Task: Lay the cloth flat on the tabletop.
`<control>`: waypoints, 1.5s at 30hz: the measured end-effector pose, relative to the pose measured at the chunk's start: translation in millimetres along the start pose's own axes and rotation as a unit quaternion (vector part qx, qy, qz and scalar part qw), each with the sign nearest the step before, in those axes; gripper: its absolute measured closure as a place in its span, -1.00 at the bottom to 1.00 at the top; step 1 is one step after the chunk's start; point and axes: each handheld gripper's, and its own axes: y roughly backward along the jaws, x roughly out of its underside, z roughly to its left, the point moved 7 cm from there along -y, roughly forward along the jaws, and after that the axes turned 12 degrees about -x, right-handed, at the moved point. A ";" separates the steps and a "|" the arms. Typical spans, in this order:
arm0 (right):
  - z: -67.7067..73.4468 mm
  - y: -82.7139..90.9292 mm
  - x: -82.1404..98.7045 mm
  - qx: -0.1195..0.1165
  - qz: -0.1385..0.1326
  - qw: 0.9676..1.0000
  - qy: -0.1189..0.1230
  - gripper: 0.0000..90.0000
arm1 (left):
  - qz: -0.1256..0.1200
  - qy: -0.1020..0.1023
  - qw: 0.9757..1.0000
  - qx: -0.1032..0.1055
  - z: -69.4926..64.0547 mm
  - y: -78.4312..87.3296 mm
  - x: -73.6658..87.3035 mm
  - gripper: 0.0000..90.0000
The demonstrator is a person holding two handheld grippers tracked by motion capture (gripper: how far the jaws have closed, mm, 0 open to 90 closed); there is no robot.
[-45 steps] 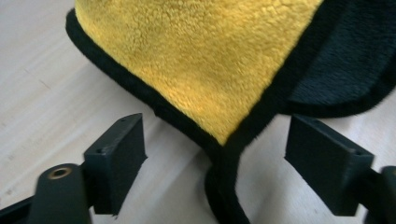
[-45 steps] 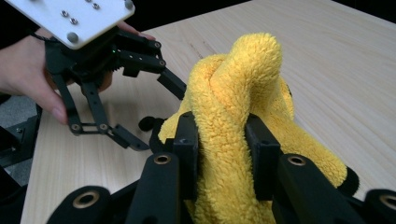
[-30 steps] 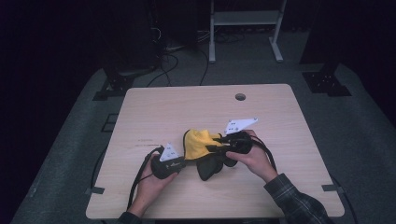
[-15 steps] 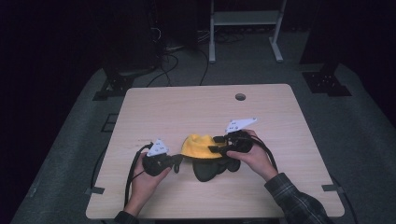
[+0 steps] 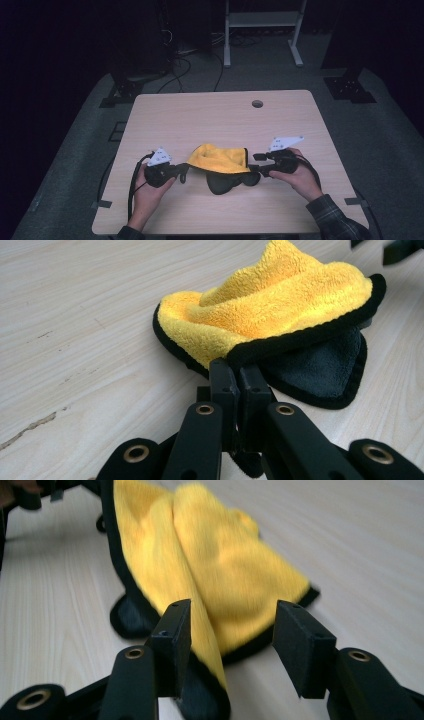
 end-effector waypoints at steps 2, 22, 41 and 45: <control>0.5 2.5 11.8 -0.001 0.009 1.000 -0.007 0.08 | -0.002 0.004 1.000 0.000 0.8 0.6 -0.8 0.93; 1.0 26.4 -16.2 0.001 -0.028 1.000 0.006 0.89 | -0.071 0.017 0.997 -0.005 13.4 28.9 -42.5 0.94; 12.5 88.3 -86.6 0.034 -0.130 0.989 0.059 0.90 | -0.162 0.009 0.987 -0.009 13.6 63.4 -113.5 0.93; 12.1 81.5 -79.9 0.028 -0.116 0.991 0.054 0.90 | -0.142 0.016 0.990 -0.009 18.8 54.7 -103.3 0.93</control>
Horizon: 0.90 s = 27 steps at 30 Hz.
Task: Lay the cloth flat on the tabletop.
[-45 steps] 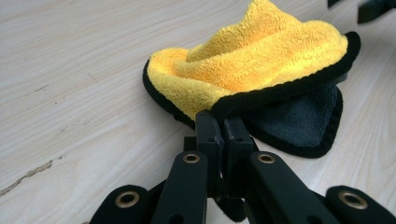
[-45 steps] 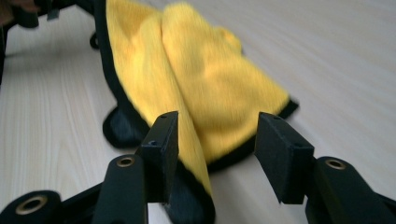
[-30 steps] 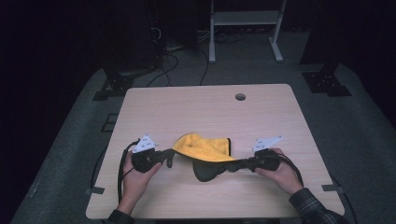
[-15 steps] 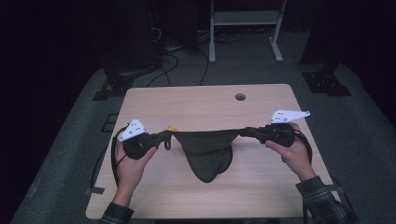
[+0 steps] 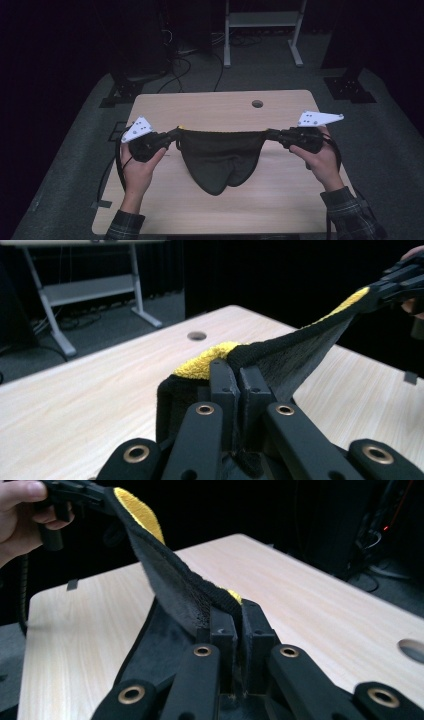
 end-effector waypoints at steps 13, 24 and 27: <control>61.1 -68.3 35.2 -0.106 0.079 0.991 0.019 0.90 | 0.069 0.043 0.996 -0.038 39.1 -9.3 50.0 0.93; 116.5 -149.9 81.2 -0.194 0.169 0.966 0.038 0.89 | 0.124 0.064 0.989 -0.051 55.3 -16.1 87.9 0.93; 122.1 -161.2 89.6 -0.200 0.182 0.962 0.043 0.68 | 0.137 0.060 0.987 -0.054 56.6 -17.8 94.4 0.93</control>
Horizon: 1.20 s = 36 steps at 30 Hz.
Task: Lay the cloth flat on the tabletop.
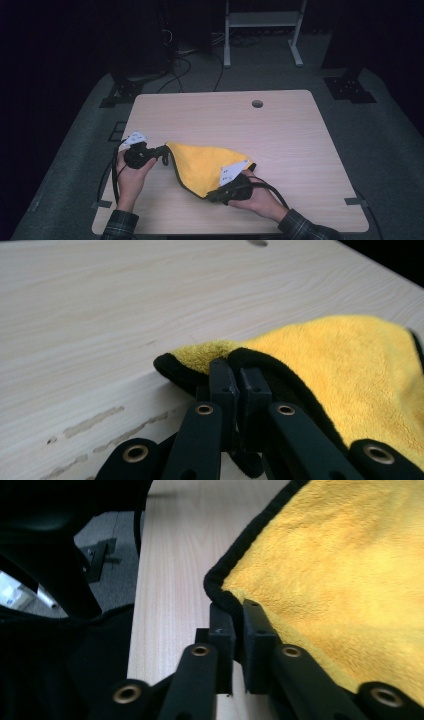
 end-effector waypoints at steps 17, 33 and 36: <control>-113.4 109.8 62.1 0.132 -0.086 0.976 -0.149 -0.10 | 0.019 -0.003 1.000 -0.001 0.7 -7.6 6.5 0.93; -108.6 138.6 57.8 0.135 -0.114 0.972 -0.153 0.84 | 0.026 -0.016 0.999 0.017 -14.8 -17.8 6.1 0.93; -100.3 163.0 48.8 0.157 -0.137 0.968 -0.137 0.84 | 0.029 -0.028 0.999 0.025 -25.2 -23.1 4.1 0.93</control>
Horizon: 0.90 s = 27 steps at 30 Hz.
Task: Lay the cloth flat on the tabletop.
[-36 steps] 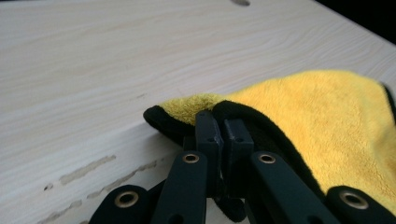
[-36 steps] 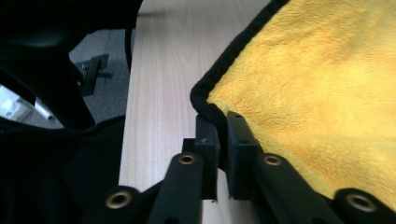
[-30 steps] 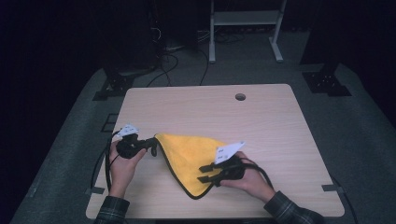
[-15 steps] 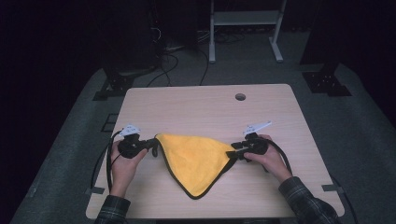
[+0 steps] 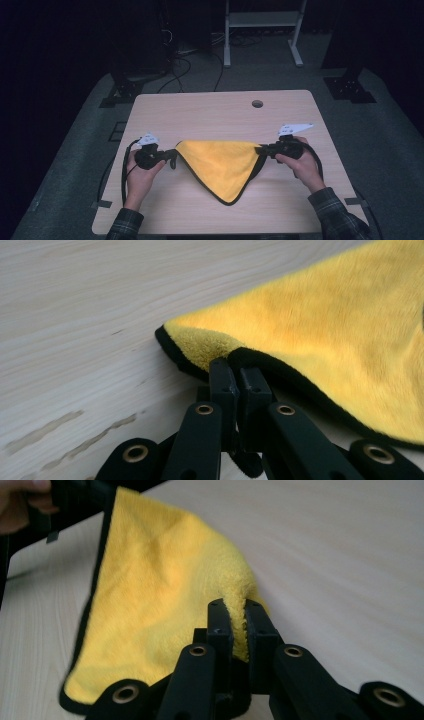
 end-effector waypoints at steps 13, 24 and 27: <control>107.1 -36.2 -4.3 -0.103 0.053 0.987 0.114 0.84 | 0.003 -0.015 1.000 0.009 -11.4 -9.7 -5.2 0.92; 184.8 -132.5 41.6 -0.211 0.153 0.954 0.145 0.74 | -0.002 -0.009 1.000 -0.002 0.3 -4.9 -6.4 0.92; 188.4 -139.6 47.7 -0.212 0.166 0.951 0.152 0.53 | 0.005 -0.018 1.000 -0.007 -0.2 -6.3 -3.3 0.92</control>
